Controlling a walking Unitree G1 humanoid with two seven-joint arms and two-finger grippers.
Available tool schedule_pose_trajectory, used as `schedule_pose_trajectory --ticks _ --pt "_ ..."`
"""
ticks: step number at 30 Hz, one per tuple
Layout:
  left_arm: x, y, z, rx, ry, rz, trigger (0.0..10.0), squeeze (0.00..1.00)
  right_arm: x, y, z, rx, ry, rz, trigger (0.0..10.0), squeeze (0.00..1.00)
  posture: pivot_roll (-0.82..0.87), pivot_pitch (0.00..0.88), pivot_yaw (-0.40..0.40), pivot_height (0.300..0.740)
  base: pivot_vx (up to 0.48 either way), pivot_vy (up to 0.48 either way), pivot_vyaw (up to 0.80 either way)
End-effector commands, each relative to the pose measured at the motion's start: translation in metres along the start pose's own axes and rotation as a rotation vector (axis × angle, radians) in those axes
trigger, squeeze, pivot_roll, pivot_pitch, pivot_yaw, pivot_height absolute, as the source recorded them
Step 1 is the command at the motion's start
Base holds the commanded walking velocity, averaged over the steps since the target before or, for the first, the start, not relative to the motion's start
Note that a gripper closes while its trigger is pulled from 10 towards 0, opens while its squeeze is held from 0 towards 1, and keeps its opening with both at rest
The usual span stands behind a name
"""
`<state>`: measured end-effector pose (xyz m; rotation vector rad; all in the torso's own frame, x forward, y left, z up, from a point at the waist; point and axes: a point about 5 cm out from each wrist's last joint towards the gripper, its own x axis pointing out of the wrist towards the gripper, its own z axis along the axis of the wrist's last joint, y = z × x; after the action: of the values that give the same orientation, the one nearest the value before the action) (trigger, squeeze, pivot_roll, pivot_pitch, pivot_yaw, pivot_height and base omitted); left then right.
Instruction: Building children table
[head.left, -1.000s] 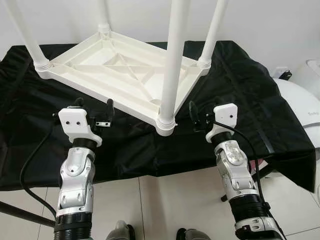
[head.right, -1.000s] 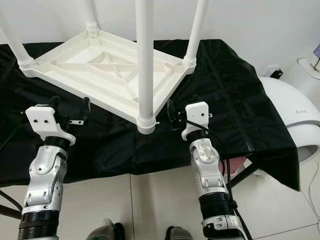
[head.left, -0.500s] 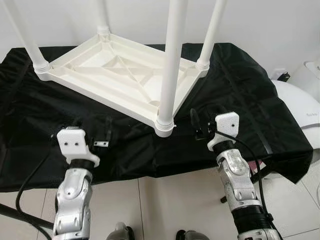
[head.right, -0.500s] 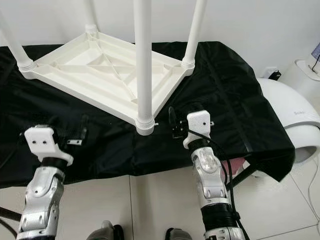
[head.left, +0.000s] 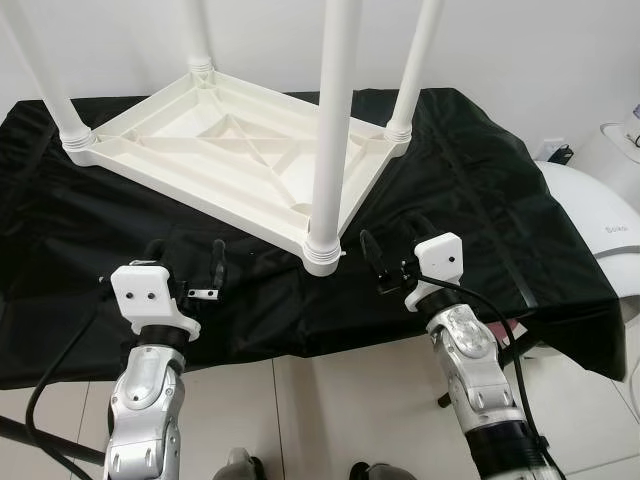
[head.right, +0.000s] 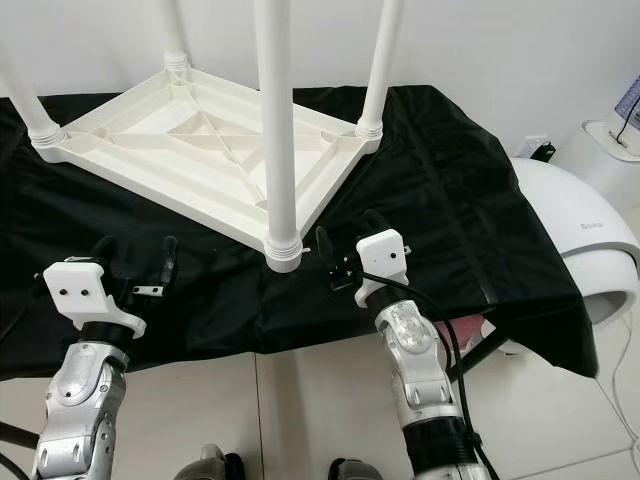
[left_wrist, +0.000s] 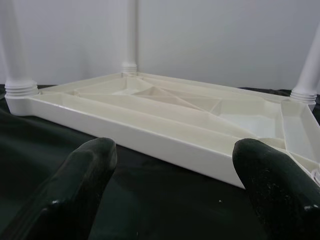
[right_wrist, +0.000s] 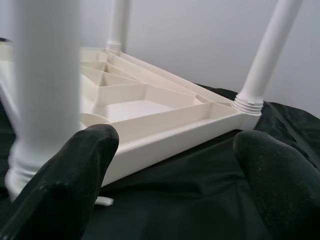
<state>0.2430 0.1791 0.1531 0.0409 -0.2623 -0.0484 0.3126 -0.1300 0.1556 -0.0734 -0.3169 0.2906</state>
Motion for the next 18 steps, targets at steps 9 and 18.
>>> schedule_pose_trajectory --ticks 9,18 --pt "0.006 -0.032 0.011 0.05 -0.007 -0.238 10.0 0.0 0.031 -0.022 0.014 -0.011 -0.052 -0.056 10.0 0.0 -0.02 0.111 -0.015 0.74 0.0 0.0 0.0" --pt "0.014 -0.054 0.009 0.117 0.018 -0.484 10.0 0.0 0.03 -0.031 0.017 -0.008 -0.068 -0.086 10.0 0.0 -0.04 0.126 0.002 0.74 0.0 0.0 0.0"
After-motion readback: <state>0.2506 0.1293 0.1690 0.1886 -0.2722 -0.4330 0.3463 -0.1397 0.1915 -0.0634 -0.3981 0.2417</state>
